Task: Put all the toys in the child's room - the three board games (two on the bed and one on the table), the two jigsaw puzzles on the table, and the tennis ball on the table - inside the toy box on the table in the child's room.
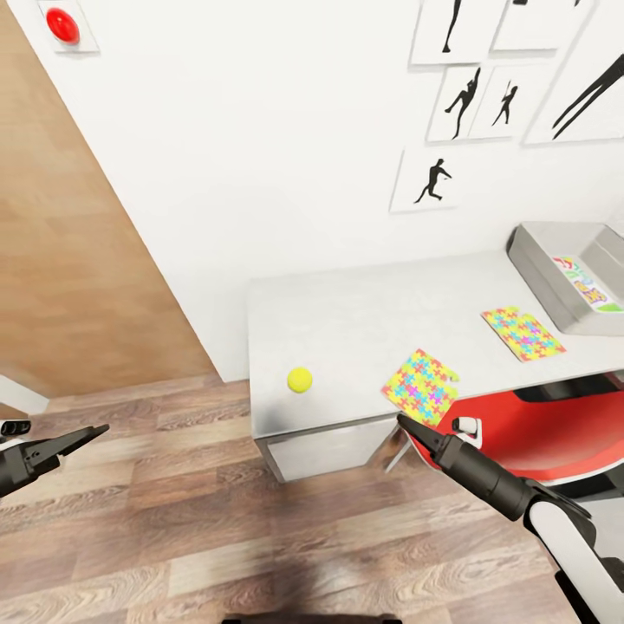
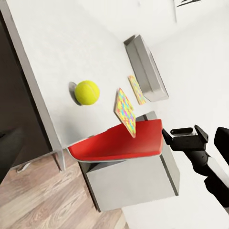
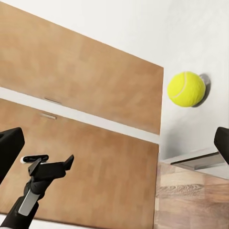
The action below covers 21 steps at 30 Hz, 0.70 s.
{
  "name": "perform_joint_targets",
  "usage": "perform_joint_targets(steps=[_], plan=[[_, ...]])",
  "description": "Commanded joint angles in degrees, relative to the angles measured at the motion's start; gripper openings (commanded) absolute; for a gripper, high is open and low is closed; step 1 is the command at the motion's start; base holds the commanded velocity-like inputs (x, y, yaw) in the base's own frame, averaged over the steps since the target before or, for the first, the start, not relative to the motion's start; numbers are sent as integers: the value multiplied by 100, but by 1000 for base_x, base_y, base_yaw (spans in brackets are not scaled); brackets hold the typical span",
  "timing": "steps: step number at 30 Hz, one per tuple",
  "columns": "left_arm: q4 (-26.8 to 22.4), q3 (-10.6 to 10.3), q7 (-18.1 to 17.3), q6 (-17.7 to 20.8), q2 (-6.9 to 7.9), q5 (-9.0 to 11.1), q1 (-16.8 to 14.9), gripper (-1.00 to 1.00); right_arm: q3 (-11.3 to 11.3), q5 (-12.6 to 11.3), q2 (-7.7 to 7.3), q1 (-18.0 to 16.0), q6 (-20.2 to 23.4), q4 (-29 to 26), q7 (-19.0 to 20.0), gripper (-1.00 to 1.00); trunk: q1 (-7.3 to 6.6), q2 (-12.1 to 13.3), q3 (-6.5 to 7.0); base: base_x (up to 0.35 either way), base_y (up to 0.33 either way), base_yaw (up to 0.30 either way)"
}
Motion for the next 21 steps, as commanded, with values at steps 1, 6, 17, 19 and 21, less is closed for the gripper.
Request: perform_joint_targets(steps=[1,6,17,19,21], plan=[[-1,4,-25,60,0,-7,-2,100,3,-49,-3,-4,32,-1,-8,100,3,-9,2,0,0,0],[-1,7,-25,59,-1,-6,-4,100,-28,-48,-12,-4,20,-2,38,100,3,-9,49,0,0,0],[-1,8,-25,59,-1,-6,-4,100,-30,-47,-10,-4,11,2,260,100,3,-9,152,0,0,0],[-1,7,-25,59,-1,-6,-3,100,-31,-47,-10,-4,12,4,268,100,3,-9,171,0,0,0],[-1,6,-25,59,-1,-6,-4,100,-31,-46,-10,-4,11,5,273,100,3,-9,190,0,4,0]])
